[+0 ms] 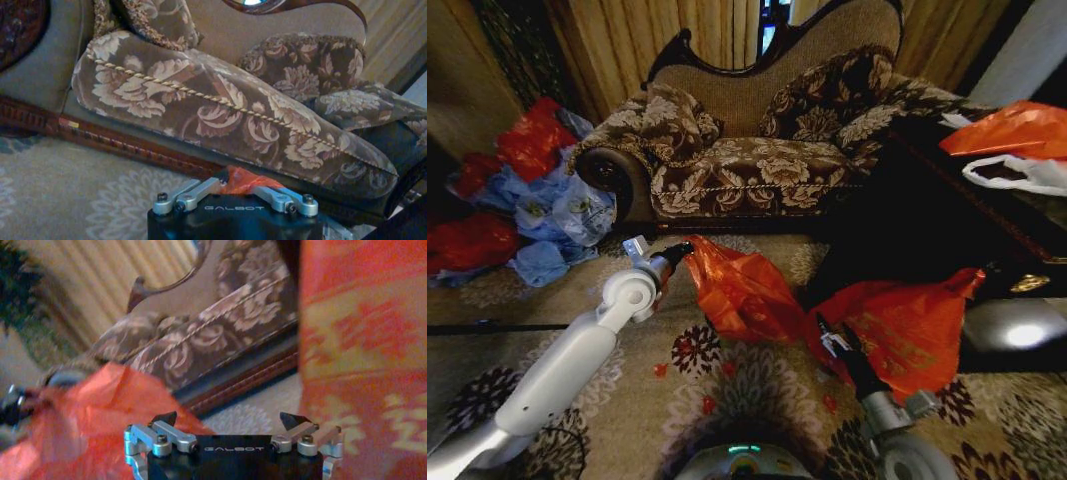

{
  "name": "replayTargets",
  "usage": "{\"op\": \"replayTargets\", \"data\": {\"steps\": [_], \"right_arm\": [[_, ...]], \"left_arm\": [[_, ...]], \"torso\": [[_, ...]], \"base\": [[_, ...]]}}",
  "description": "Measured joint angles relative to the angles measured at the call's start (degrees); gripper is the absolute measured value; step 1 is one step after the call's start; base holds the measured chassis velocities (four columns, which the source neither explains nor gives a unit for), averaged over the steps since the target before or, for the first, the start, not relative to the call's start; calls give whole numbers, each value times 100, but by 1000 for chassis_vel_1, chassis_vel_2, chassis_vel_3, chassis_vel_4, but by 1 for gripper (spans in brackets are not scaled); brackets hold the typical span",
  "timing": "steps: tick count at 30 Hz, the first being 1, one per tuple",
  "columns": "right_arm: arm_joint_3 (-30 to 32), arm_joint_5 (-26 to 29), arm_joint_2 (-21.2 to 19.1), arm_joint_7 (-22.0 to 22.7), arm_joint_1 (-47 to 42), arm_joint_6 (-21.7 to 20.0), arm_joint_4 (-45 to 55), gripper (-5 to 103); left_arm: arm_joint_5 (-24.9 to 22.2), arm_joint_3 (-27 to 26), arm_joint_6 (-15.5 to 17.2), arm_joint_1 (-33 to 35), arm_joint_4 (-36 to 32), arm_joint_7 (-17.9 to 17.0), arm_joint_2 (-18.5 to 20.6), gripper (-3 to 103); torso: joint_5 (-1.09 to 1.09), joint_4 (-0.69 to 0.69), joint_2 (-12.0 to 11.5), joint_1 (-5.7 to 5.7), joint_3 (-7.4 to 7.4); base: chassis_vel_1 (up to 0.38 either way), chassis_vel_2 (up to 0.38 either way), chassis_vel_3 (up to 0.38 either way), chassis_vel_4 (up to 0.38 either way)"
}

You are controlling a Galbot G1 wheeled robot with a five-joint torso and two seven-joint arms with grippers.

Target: Place a garbage bag over the trash bin.

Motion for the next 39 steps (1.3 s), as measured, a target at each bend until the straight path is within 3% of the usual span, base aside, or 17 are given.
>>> {"op": "replayTargets", "data": {"steps": [3, 10, 25, 31, 35, 38, 39], "right_arm": [[-435, -488, -69, -132, 269, 141, -481, 100], [-1098, -852, -172, -218, 925, 212, -1102, 100], [-1821, -488, -403, 44, 2594, -120, -2178, 102], [-2056, 12, -435, 71, 3267, -360, -2373, 80], [-2117, 132, -435, 78, 3412, -371, -2386, 75], [-2214, 219, -390, 109, 3605, -241, -2389, 58], [-2214, 219, -390, 109, 3605, -241, -2389, 58]], "left_arm": [[-50, 61, 8, -58, 39, 18, 19, 0], [-130, 229, 32, -237, 214, 150, 71, 0], [-364, 374, 87, -529, 456, 258, 34, 0], [-359, 395, 86, -589, 589, 331, 23, 0], [-333, 417, 52, -632, 670, 378, -2, 0], [-326, 438, 26, -724, 883, 429, -108, 0], [-326, 438, 26, -724, 883, 429, -108, 0]], "torso": [[0, -1, 0, 0, 0], [-1, -1, 0, 0, 0], [0, -2, -1, 0, 0], [0, 0, -1, 0, 0], [0, -1, -1, 0, 0], [-1, -1, -1, 0, 0], [-1, -1, -1, 0, 0]], "base": [[0, 0, 0, 0], [0, 0, 0, 0], [0, 0, 0, 0], [0, 0, 0, 0], [0, 0, 0, 0], [0, 0, 0, 0], [0, 0, 0, 0]]}}
